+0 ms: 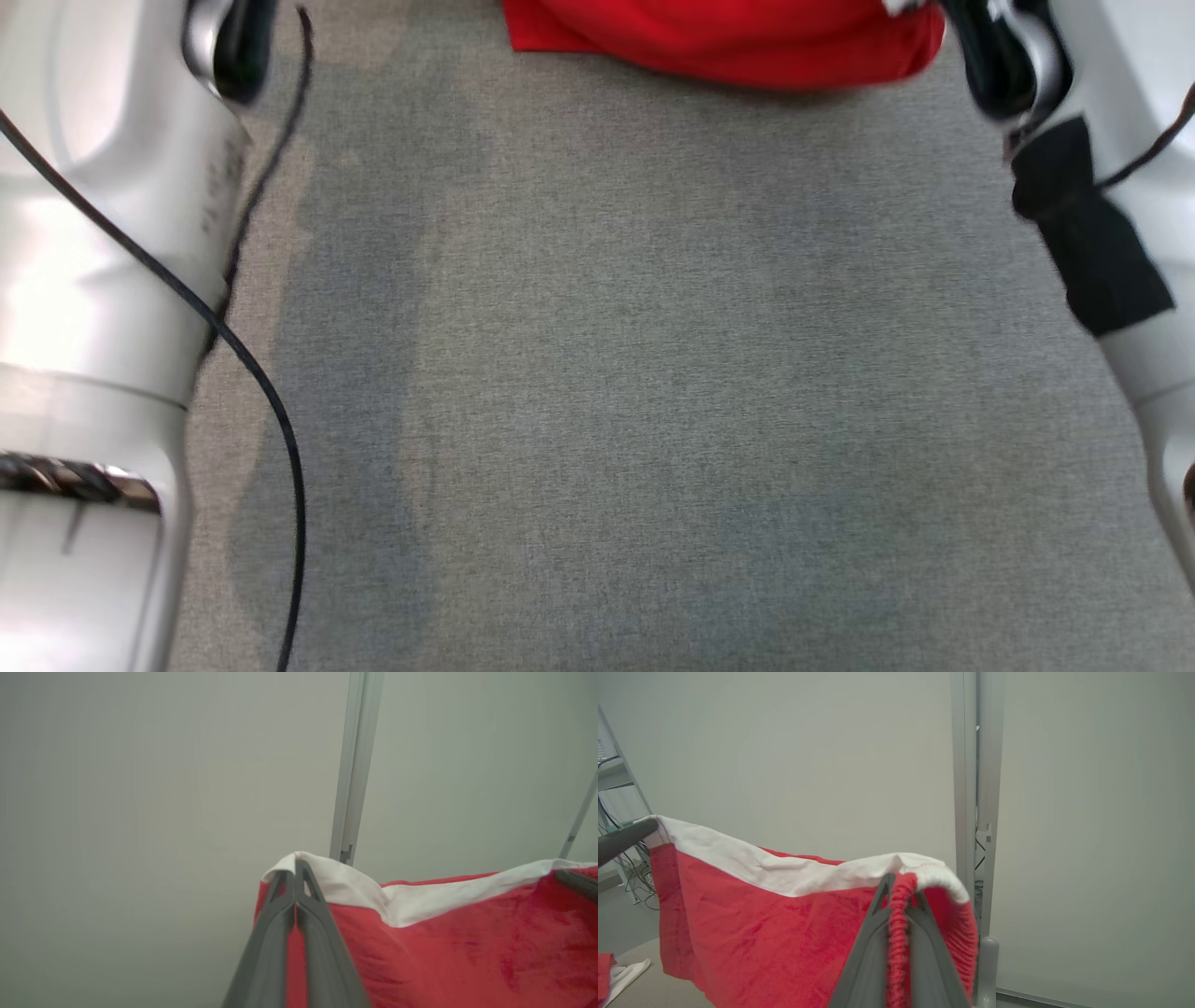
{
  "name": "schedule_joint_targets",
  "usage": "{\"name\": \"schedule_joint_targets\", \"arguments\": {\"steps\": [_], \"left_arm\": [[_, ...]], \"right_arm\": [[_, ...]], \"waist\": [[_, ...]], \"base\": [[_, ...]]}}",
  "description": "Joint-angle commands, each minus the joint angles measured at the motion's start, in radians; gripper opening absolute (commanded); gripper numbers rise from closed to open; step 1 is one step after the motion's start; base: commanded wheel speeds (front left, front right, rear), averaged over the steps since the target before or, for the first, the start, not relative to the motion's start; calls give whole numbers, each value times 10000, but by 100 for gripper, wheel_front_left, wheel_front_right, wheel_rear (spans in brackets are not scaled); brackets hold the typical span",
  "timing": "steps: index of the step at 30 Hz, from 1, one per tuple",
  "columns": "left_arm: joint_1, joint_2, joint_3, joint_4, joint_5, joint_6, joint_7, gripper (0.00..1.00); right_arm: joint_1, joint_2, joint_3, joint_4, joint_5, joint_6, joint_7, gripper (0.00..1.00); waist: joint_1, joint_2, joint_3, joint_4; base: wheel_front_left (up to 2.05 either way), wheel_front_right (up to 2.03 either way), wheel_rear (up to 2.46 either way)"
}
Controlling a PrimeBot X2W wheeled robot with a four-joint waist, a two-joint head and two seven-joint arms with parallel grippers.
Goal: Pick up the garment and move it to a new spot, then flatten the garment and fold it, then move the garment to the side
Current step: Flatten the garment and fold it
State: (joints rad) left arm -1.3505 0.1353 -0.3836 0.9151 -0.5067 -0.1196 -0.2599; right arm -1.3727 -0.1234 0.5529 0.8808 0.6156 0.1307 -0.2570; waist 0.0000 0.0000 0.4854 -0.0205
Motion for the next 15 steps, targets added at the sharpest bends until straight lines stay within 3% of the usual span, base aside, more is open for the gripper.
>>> {"name": "schedule_joint_targets", "arguments": {"steps": [1, 8, 15], "left_arm": [[454, -48, 137, 25, -179, -51, -30, 0], [2840, -334, 700, -1329, -78, -111, -31, 0], [6232, -314, 1616, -4569, 757, -111, -32, 0]], "right_arm": [[536, -99, 161, 9, 261, 3, -88, 0], [2978, -757, 295, -1984, 862, 3, -91, 0], [6377, -1116, -47, -4767, 553, 3, -95, 0]], "waist": [[0, 0, 88, 81], [0, 0, 22, 229], [0, 0, -594, 267]], "base": [[0, 0, 0], [0, 0, 0], [0, 0, 0]]}}
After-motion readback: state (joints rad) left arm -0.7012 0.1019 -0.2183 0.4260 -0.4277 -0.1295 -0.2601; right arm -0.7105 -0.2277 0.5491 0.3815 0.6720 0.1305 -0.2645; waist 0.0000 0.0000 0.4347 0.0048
